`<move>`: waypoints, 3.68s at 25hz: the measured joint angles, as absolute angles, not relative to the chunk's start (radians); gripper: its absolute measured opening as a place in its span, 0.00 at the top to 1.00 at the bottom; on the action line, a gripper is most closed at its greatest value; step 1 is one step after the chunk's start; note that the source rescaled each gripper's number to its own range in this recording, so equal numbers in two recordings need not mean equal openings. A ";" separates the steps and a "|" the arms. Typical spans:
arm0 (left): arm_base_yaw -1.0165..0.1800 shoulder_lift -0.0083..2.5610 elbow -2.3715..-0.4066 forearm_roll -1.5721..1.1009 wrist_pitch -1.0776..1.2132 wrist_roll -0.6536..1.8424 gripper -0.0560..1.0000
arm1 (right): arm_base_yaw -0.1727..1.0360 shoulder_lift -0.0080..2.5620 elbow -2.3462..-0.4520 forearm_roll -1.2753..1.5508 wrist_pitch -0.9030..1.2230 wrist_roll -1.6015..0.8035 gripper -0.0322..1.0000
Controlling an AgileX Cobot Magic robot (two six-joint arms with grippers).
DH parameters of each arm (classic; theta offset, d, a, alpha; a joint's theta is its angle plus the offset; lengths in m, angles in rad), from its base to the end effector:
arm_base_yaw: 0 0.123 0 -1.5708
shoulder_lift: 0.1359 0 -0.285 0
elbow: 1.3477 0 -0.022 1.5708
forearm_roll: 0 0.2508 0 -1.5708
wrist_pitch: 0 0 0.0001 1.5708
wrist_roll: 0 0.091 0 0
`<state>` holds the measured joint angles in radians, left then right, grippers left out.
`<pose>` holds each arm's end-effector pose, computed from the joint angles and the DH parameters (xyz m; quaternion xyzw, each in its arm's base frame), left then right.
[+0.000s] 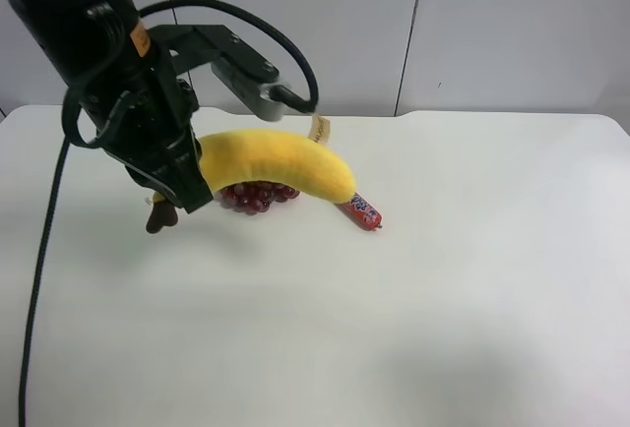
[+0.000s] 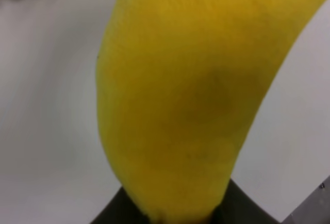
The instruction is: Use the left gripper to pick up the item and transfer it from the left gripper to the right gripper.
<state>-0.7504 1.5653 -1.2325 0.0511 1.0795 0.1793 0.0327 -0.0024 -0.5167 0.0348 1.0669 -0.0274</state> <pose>0.2279 -0.2069 0.2778 0.4530 0.8827 -0.0116 0.1242 -0.0075 0.0025 0.2814 -0.0264 0.8493 0.0188 0.5269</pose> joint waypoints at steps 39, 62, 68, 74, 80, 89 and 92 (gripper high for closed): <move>-0.893 1.596 -1.263 0.009 1.061 0.159 0.94 | 0.115 0.750 -0.609 0.812 0.912 -0.687 0.00; -0.893 1.596 -1.263 0.009 1.061 0.159 0.94 | 0.484 1.234 -0.609 1.183 0.547 -1.207 0.13; -0.893 1.596 -1.263 0.009 1.060 0.160 0.94 | 0.515 1.236 -0.609 1.191 0.494 -1.208 0.95; -0.893 1.596 -1.263 0.013 1.054 0.177 0.78 | 0.517 1.236 -0.609 1.194 0.475 -1.208 0.97; -0.893 1.596 -1.263 0.023 1.048 0.176 0.05 | 0.517 1.236 -0.609 1.194 0.474 -1.208 0.97; -0.893 1.572 -1.398 0.113 1.194 0.167 0.00 | 0.517 1.236 -0.609 1.194 0.474 -1.208 0.97; -0.893 1.530 -1.456 0.117 1.203 0.158 0.00 | 0.517 1.236 -0.609 1.194 0.474 -1.208 0.97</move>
<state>-0.8933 1.5300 -1.4561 0.1175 1.2033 0.1581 0.5168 1.2357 -0.6092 1.1941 0.4738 -1.2082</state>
